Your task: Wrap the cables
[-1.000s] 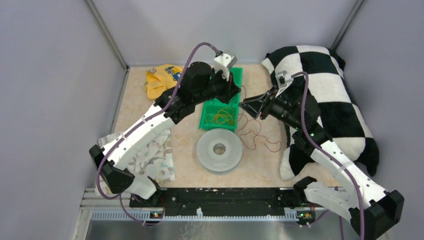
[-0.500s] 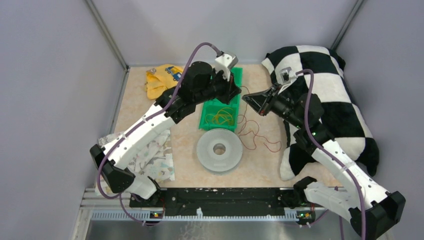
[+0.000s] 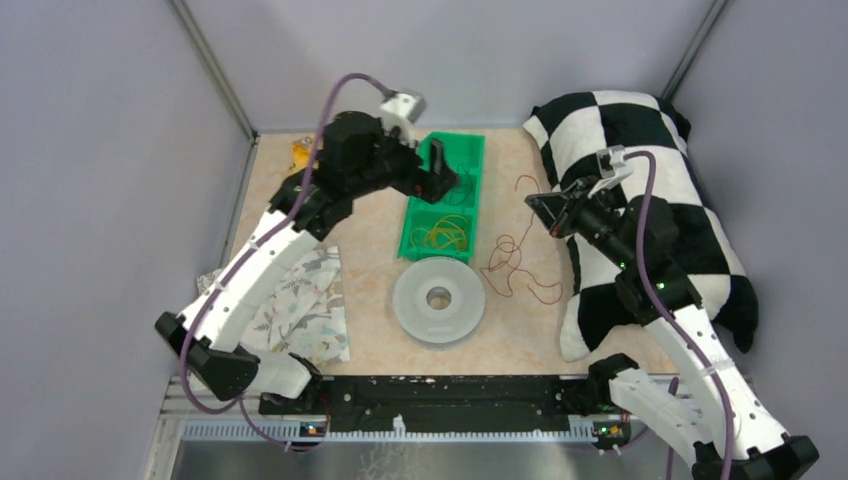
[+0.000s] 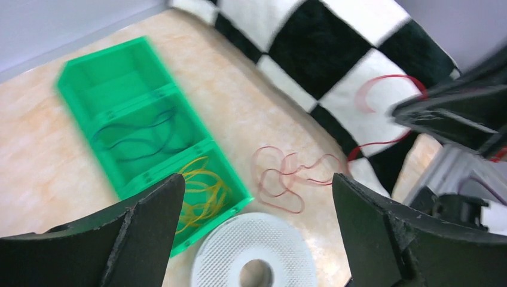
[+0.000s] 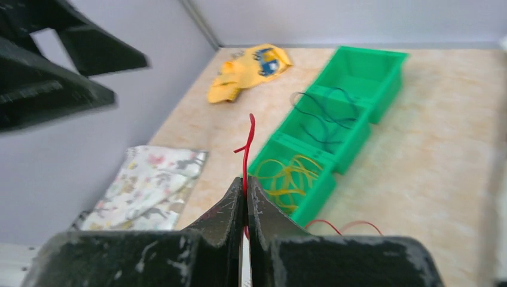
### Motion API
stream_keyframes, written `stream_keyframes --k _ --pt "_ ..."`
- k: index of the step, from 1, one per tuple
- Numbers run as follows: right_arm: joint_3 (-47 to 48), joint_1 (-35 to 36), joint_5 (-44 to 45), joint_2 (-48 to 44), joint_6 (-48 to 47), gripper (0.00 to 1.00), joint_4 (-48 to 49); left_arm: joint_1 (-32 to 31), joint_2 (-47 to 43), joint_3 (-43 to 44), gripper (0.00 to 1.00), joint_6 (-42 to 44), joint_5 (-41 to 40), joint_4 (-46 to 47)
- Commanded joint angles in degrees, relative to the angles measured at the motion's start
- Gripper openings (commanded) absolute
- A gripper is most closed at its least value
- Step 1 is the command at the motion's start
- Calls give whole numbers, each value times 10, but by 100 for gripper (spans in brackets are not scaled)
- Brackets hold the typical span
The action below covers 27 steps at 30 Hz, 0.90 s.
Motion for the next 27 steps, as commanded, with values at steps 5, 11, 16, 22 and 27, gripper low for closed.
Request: stream_keyframes --k 5,11,16,22,27 --pt "5 -40 46 -83 -81 0 -162 140 -100 -146 99 -117 19 -123" --pt "-11 -40 16 -94 -72 0 -167 159 -130 -313 98 -198 62 -106" --pt "-14 -40 0 -93 -67 0 -154 193 -149 -422 98 -245 152 -36" --pt "-23 -40 -12 -95 -60 0 -144 249 -212 -575 98 -299 246 104" --pt "-30 -39 -20 -99 -58 0 -142 250 -205 -646 98 -301 322 164"
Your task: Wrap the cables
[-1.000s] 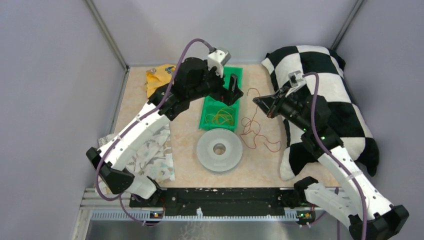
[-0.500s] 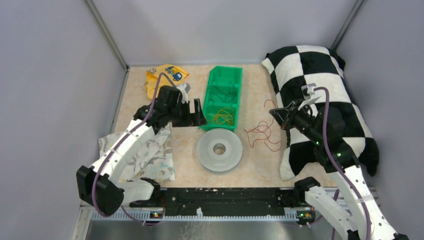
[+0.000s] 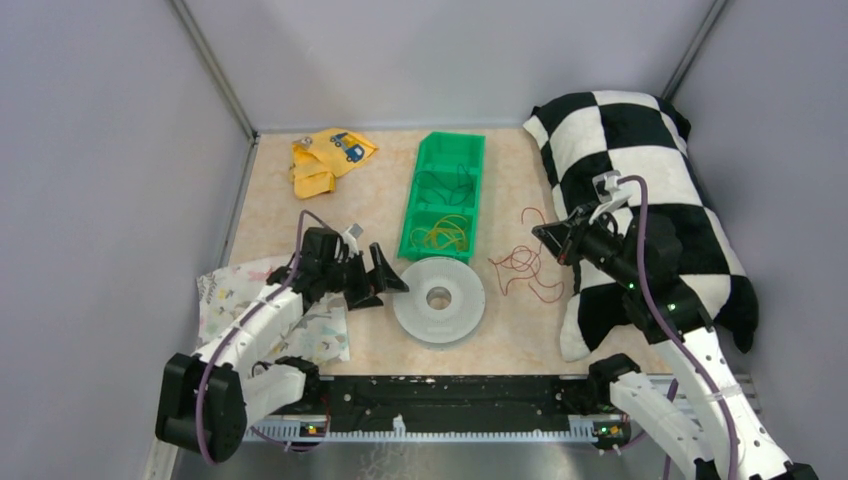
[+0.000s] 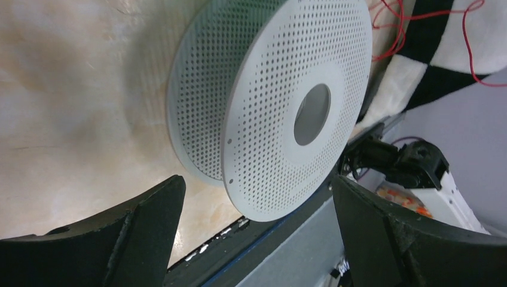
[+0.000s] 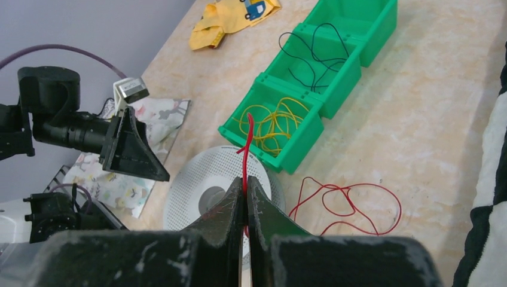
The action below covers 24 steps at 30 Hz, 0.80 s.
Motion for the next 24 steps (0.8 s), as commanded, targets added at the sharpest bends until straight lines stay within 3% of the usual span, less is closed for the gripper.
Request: stream_keyframes --k 1,8,12,24 --pt "-5 -4 -13 -9 4 0 20 1 6 -49 98 -24 93 108" --pt "1 -4 -33 7 4 0 30 0 -12 -131 95 -82 112 249" --pt "-3 -4 -56 16 15 0 46 1 -14 -136 91 -47 99 264" --pt "8 -4 -81 35 7 0 28 1 43 -169 67 -70 138 417"
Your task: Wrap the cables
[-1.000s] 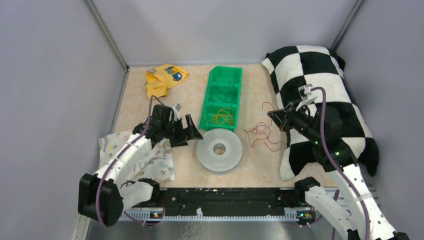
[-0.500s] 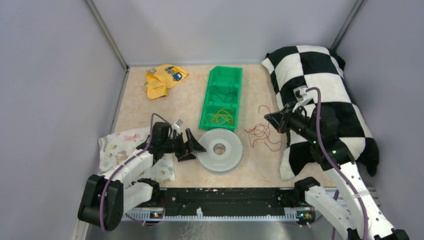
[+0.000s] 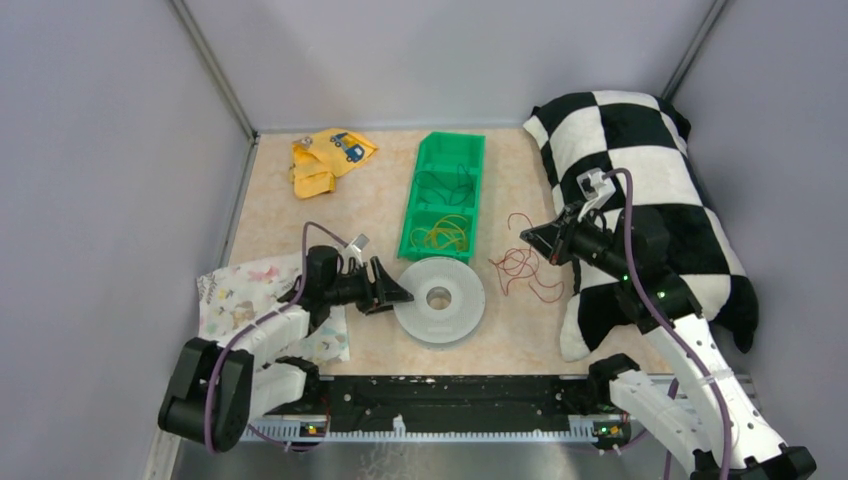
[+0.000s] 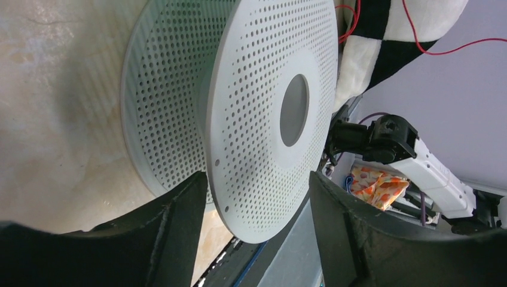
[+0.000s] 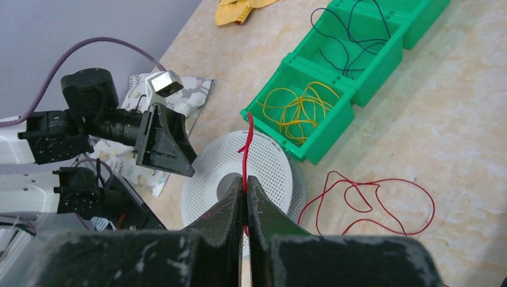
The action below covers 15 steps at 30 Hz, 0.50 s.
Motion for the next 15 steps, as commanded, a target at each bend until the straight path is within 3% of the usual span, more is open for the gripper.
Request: stream_keyframes --k 1,3,6,10,15 --pt "13 -4 -12 -3 -3 0 9 1 23 2 66 2 19 91" --pt "7 -4 -12 -1 0 0 9 1 37 -5 63 -4 22 115" --pt "1 -4 -8 -6 6 0 12 0 61 -4 48 4 16 121" --pt "5 -4 -3 -13 19 0 9 0 73 4 37 2 19 134" --pt "44 -4 19 -5 -4 0 -39 0 53 45 0 38 6 50"
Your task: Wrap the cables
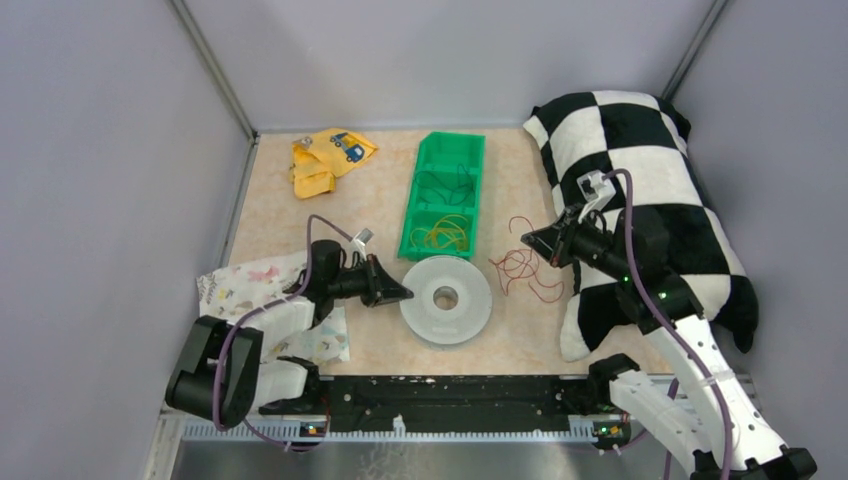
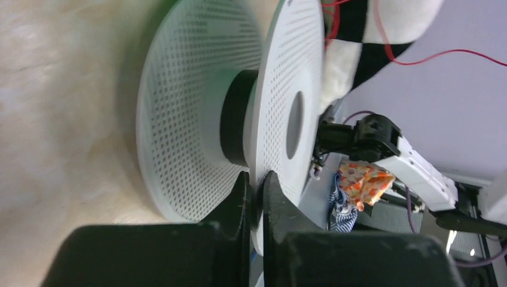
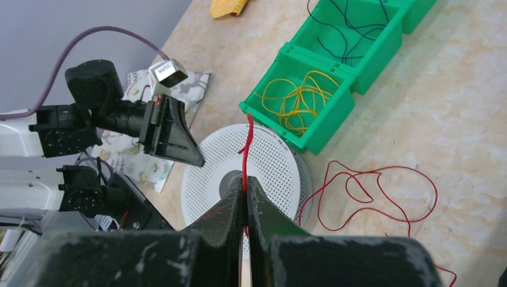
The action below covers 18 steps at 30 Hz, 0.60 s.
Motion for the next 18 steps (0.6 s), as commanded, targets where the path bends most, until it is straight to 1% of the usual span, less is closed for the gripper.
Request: stream_keyframes --k 1,2,5,7,12,15,18 --pt "48 -4 24 -3 -16 0 -31 -1 -30 55 0 61 -17 -60" --pt "53 -4 31 -3 -19 0 -35 -1 -45 75 0 72 -28 -93" --pt "63 -4 87 -8 -20 0 -61 -1 -101 126 0 108 -112 -204" --pt "67 -4 118 -10 -26 0 -83 -1 -128 168 0 133 -144 -259" --pt "85 -4 142 -15 -50 0 -107 -1 -161 310 0 188 -151 -387" --pt "92 -4 133 -13 -52 0 -101 -1 -161 392 0 222 -144 -427" --pt "93 -4 122 -11 -51 0 -91 -1 -153 474 0 249 -144 -435"
